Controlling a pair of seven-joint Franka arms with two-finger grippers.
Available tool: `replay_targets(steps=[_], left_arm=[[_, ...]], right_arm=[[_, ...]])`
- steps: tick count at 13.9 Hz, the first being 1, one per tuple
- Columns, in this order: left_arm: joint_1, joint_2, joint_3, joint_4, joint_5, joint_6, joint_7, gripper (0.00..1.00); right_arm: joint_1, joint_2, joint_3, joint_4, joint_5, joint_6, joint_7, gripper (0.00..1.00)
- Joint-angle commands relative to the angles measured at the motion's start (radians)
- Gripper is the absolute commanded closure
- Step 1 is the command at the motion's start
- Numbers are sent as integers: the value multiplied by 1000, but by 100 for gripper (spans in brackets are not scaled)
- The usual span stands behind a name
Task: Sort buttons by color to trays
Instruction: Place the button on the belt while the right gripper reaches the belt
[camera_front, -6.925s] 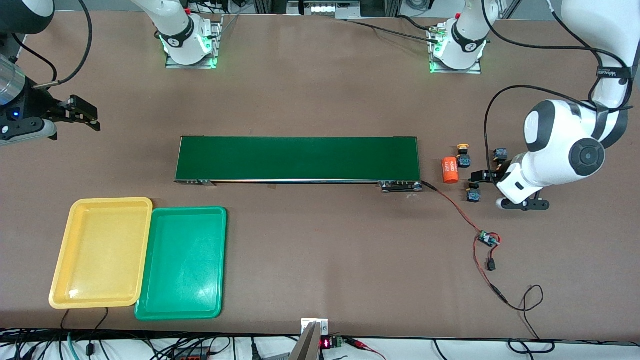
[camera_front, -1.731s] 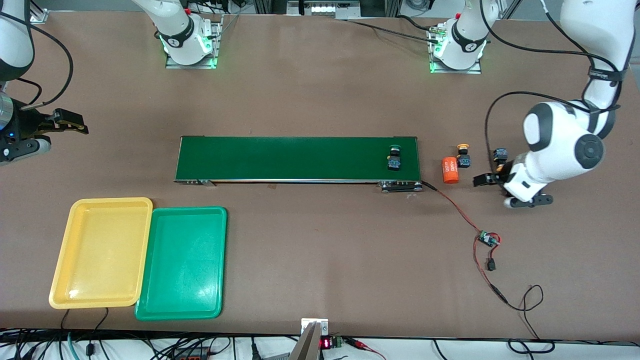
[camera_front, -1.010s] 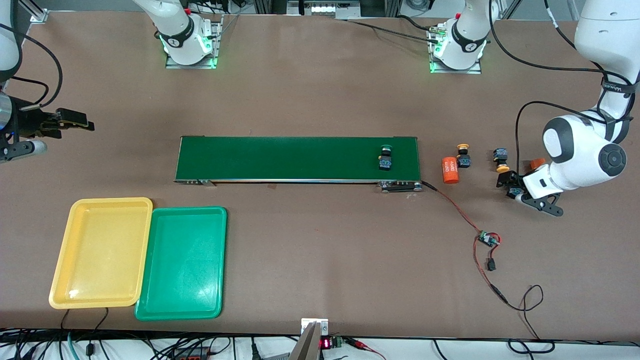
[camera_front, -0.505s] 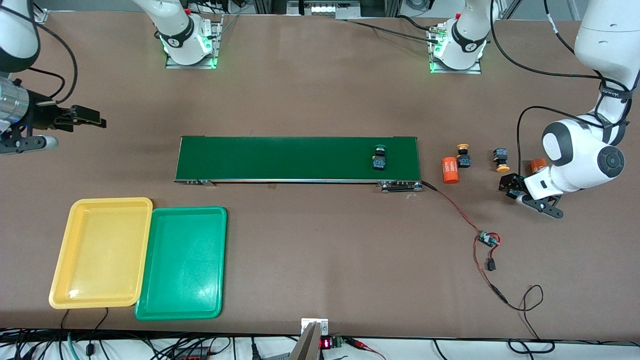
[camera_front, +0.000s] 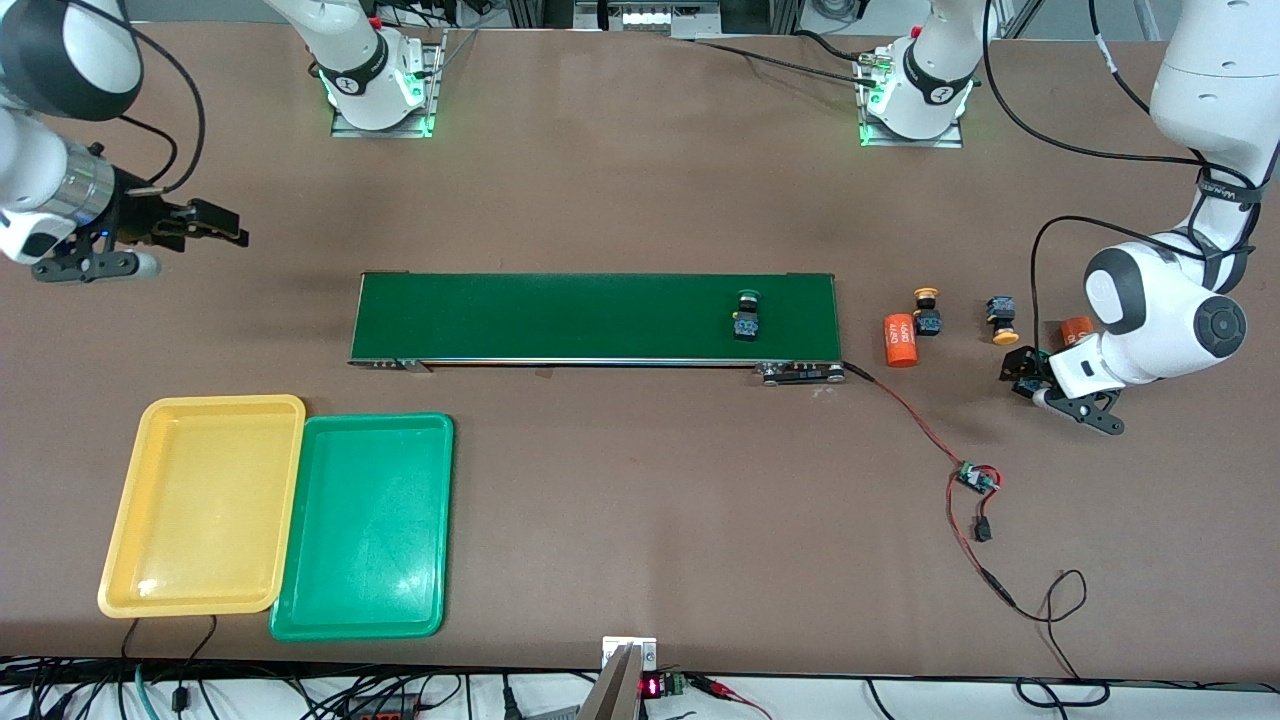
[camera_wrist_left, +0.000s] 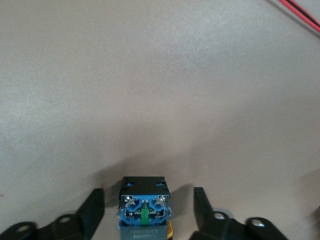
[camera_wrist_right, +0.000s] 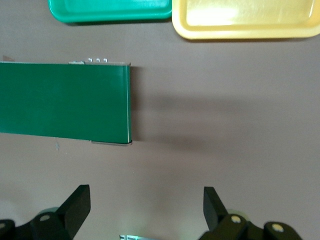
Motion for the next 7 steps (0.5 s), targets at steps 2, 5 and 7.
replay_targets(steps=[2,5,7], left_arm=[[12,-6,-4,-5,15,-37,18,52],[12,-15,-4,-4,15,-64,15,96],[4,-70,-9,-1,15,-122,-2,100]], right_arm=[[16,-63,6,-68,4,33,11,0],[41,-58,52,-61,3,39,56,0],[41,-57,117,-60,3,65,114,0]])
